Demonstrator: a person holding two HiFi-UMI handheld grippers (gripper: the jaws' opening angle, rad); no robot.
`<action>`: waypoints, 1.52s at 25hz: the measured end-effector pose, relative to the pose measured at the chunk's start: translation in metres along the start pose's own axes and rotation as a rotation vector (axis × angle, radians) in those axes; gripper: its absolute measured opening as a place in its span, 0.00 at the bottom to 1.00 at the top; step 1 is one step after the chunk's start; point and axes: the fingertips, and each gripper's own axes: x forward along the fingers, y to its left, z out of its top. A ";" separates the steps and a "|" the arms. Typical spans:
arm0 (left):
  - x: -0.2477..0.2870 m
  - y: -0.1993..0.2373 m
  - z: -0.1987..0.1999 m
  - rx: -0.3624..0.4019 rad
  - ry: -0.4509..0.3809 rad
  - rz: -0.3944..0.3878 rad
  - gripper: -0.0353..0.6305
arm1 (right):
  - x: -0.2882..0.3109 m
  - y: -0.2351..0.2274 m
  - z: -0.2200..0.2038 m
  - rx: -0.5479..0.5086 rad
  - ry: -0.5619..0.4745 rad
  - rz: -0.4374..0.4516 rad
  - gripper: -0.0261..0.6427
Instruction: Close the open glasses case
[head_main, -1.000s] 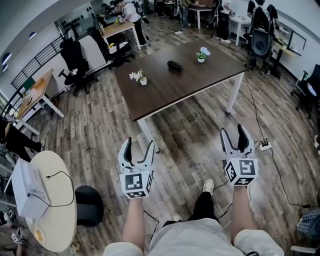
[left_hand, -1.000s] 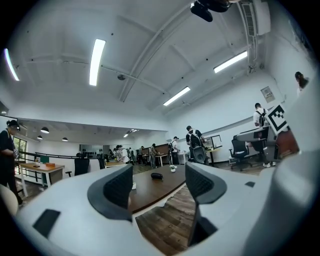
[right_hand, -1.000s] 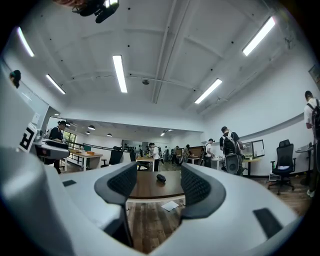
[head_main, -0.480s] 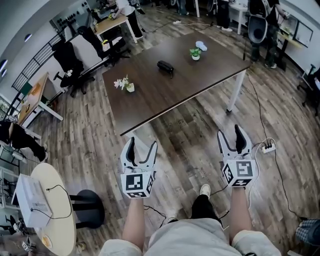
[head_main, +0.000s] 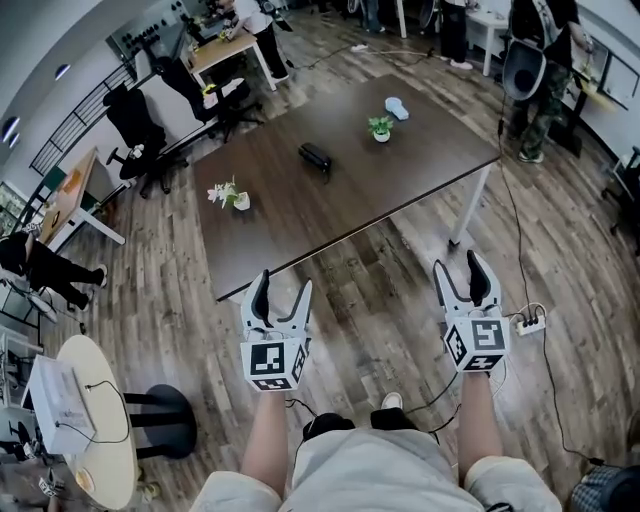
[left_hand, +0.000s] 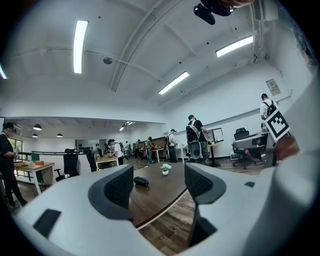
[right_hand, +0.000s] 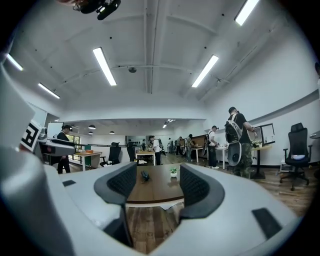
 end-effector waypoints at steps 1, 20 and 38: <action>0.008 0.000 0.000 -0.004 -0.001 0.007 0.54 | 0.007 -0.005 0.001 -0.001 0.000 0.004 0.45; 0.209 0.119 -0.038 -0.091 -0.014 -0.014 0.56 | 0.237 0.010 0.011 -0.092 0.030 0.017 0.45; 0.309 0.281 -0.060 -0.108 -0.007 0.086 0.56 | 0.442 0.090 0.016 -0.110 0.067 0.108 0.45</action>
